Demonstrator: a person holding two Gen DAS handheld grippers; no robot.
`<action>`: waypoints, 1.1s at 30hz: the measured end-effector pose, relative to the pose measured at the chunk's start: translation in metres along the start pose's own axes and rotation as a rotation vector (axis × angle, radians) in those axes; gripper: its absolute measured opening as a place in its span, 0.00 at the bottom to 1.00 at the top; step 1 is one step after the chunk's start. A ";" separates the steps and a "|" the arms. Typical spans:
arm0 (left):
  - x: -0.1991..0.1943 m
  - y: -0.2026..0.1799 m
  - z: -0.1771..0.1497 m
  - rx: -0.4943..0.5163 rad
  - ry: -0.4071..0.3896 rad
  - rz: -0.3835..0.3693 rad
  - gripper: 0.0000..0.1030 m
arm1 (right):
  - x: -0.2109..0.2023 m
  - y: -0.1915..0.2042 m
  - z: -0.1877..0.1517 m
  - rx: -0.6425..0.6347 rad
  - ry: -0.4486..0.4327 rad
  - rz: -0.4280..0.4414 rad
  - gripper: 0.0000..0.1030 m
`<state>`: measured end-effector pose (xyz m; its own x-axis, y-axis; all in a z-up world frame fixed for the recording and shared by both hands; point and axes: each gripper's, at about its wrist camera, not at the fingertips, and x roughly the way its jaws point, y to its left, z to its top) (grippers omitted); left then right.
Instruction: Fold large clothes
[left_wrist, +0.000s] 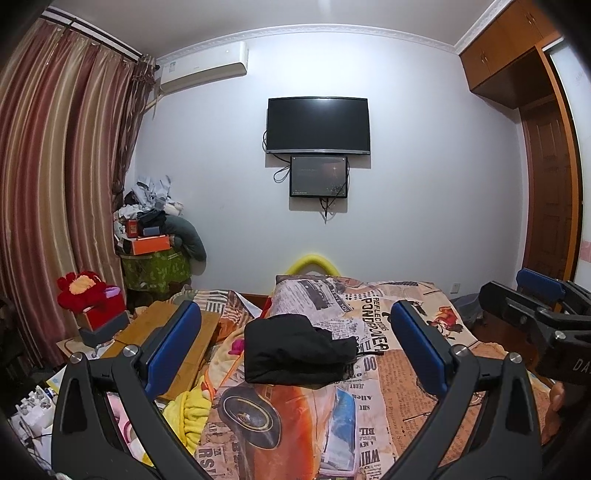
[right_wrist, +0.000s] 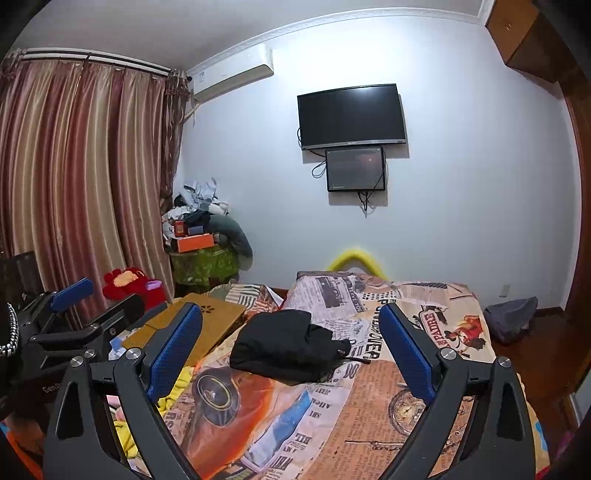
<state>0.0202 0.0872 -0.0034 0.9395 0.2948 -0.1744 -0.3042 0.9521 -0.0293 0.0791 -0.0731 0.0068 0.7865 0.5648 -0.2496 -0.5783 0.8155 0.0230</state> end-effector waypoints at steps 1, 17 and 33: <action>0.000 0.000 0.000 -0.001 0.001 0.000 1.00 | 0.000 0.000 0.001 -0.001 0.003 0.000 0.93; 0.004 0.000 0.000 -0.009 0.018 -0.023 1.00 | -0.003 0.002 0.000 -0.006 -0.004 -0.005 0.93; 0.005 -0.002 0.001 -0.005 0.034 -0.053 1.00 | -0.004 0.002 0.001 0.007 -0.015 -0.007 0.93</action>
<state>0.0258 0.0871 -0.0030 0.9484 0.2407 -0.2063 -0.2548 0.9660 -0.0441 0.0749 -0.0742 0.0091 0.7938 0.5608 -0.2355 -0.5713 0.8203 0.0276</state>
